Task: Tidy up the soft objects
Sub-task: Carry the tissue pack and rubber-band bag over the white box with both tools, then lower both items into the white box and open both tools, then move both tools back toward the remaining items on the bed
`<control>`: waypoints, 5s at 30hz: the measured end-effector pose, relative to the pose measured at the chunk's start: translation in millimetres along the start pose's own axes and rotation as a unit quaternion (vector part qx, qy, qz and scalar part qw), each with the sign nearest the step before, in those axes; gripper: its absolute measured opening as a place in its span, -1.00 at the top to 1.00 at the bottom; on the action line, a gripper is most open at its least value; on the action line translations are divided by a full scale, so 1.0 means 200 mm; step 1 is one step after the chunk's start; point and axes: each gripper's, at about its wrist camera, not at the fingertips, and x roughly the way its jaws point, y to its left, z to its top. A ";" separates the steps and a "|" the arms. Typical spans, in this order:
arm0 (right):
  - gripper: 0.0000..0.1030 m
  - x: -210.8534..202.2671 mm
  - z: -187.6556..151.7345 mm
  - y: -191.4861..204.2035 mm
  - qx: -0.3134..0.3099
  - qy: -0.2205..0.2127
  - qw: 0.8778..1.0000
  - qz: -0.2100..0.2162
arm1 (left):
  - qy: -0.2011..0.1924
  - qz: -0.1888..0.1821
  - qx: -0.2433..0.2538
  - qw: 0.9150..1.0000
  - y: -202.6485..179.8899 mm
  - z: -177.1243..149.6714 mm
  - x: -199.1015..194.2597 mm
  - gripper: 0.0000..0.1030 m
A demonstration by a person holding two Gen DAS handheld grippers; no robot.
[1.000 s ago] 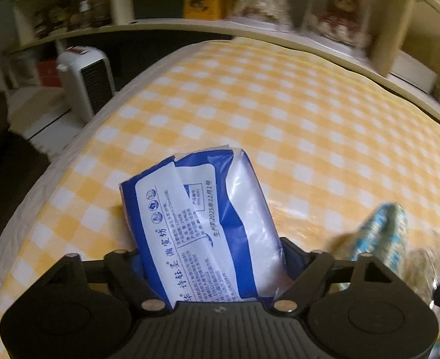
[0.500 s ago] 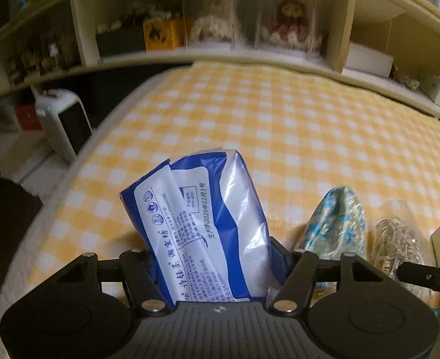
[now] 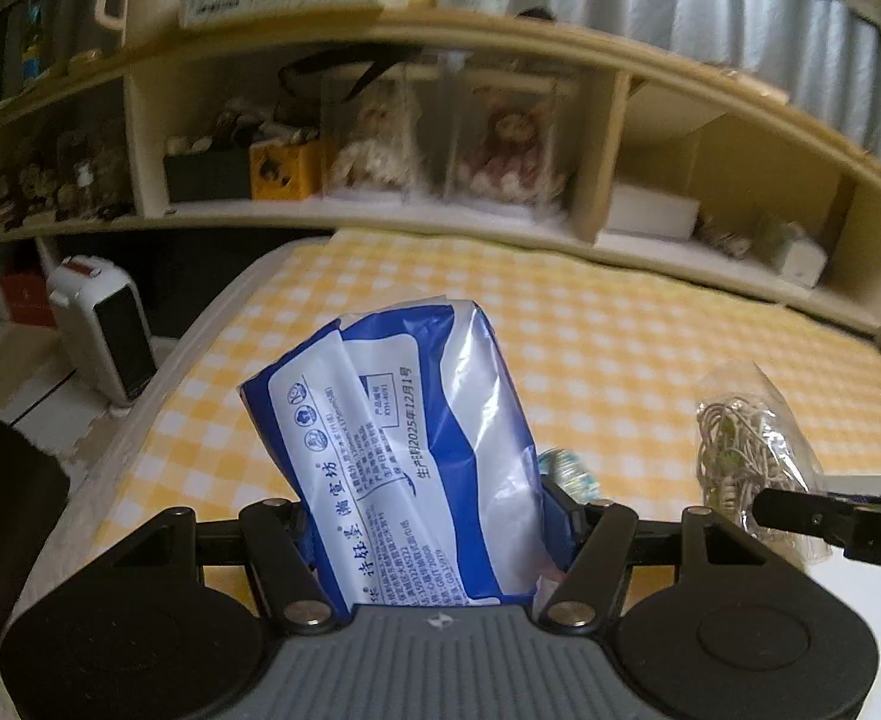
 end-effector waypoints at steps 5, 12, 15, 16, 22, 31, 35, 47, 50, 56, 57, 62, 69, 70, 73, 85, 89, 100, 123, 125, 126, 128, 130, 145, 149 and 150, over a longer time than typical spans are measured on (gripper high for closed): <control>0.24 -0.16 0.04 -0.01 -0.014 -0.027 1.000 0.004 | -0.022 -0.020 0.006 1.000 -0.05 0.02 -0.11 -0.28; 0.24 -0.41 0.07 -0.05 -0.026 -0.056 0.998 -0.006 | -0.050 -0.068 0.023 0.996 -0.21 0.04 -0.25 -0.28; 0.24 -0.51 0.06 -0.10 -0.026 -0.066 0.997 -0.016 | -0.051 -0.089 0.029 0.994 -0.30 0.03 -0.28 -0.28; 0.24 -0.56 0.05 -0.12 -0.025 -0.071 0.997 -0.021 | -0.049 -0.097 0.029 0.994 -0.32 0.03 -0.28 -0.28; 0.24 -0.77 0.05 -0.28 -0.010 -0.097 0.994 -0.045 | -0.044 -0.160 0.038 0.985 -0.54 0.03 -0.31 -0.28; 0.24 -0.92 0.01 -0.52 -0.018 -0.111 0.988 -0.107 | -0.014 -0.248 0.061 0.967 -0.91 -0.01 -0.26 -0.28; 0.24 -0.92 -0.01 -0.63 0.002 -0.099 0.987 -0.126 | 0.034 -0.284 0.079 0.955 -1.07 -0.11 -0.14 -0.28; 0.24 -0.77 -0.06 -0.78 0.008 -0.016 0.988 -0.154 | 0.081 -0.285 0.100 0.950 -1.24 -0.28 0.18 -0.54; 0.24 -0.75 -0.07 -0.80 0.013 -0.006 0.989 -0.148 | 0.061 -0.279 0.091 0.954 -1.22 -0.27 0.20 -0.77; 0.24 -0.67 -0.10 -0.83 0.000 0.042 0.989 -0.145 | 0.084 -0.281 0.091 0.952 -1.16 -0.25 0.17 -0.49; 0.24 -0.66 -0.10 -0.83 -0.003 0.052 0.988 -0.148 | 0.087 -0.282 0.095 0.951 -1.16 -0.24 0.16 -0.43; 0.24 -0.63 -0.12 -0.84 -0.004 0.075 0.986 -0.148 | 0.120 -0.303 0.144 0.934 -1.17 -0.24 0.12 -0.06; 0.24 -0.52 -0.12 -0.83 -0.026 0.116 0.982 -0.145 | 0.135 -0.286 0.184 0.930 -1.24 -0.35 0.22 -0.02; 0.24 -0.51 -0.13 -0.83 -0.029 0.120 0.981 -0.147 | 0.130 -0.285 0.188 0.931 -1.25 -0.36 0.24 -0.02; 0.24 -0.48 -0.12 -0.84 -0.028 0.125 0.980 -0.152 | 0.116 -0.287 0.195 0.931 -1.28 -0.37 0.26 -0.02; 0.23 -0.33 -0.03 -0.88 -0.020 0.109 0.986 -0.128 | 0.105 -0.279 0.175 0.938 -1.25 -0.33 0.24 -0.25; 0.09 -0.30 -0.03 -0.88 -0.017 0.101 0.985 -0.138 | 0.106 -0.271 0.174 0.941 -1.24 -0.31 0.21 -0.42; -0.56 -0.50 -0.04 -0.89 0.015 0.060 0.983 -0.175 | 0.094 -0.249 0.167 0.949 -1.21 -0.28 0.13 -0.66; -0.78 -0.93 -0.10 -0.65 0.012 -0.006 0.975 -0.221 | 0.038 -0.216 0.133 0.966 -1.07 -0.21 -0.22 -1.00; -0.81 -0.96 -0.12 -0.63 0.010 -0.010 0.975 -0.222 | 0.036 -0.212 0.131 0.968 -1.05 -0.21 -0.24 -1.00; -0.82 -0.98 -0.13 -0.62 0.010 -0.012 0.975 -0.223 | 0.036 -0.210 0.129 0.969 -1.04 -0.22 -0.25 -1.00; -0.83 -1.02 -0.15 -0.60 0.007 -0.017 0.974 -0.224 | 0.034 -0.204 0.124 0.971 -1.02 -0.22 -0.28 -1.00; -0.85 -1.04 -0.16 -0.58 0.007 -0.020 0.974 -0.227 | 0.034 -0.200 0.120 0.972 -1.00 -0.21 -0.29 -1.00; -1.00 -1.19 -0.23 -0.46 0.005 -0.071 0.971 -0.226 | 0.005 -0.165 0.098 0.981 -0.86 -0.25 -0.44 -1.00; -1.00 -1.20 -0.23 -0.43 0.009 -0.093 0.970 -0.226 | -0.008 -0.157 0.089 0.984 -0.78 -0.24 -0.49 -1.00; -1.00 -1.20 -0.23 -0.42 0.011 -0.098 0.969 -0.226 | -0.011 -0.155 0.087 0.984 -0.76 -0.23 -0.50 -1.00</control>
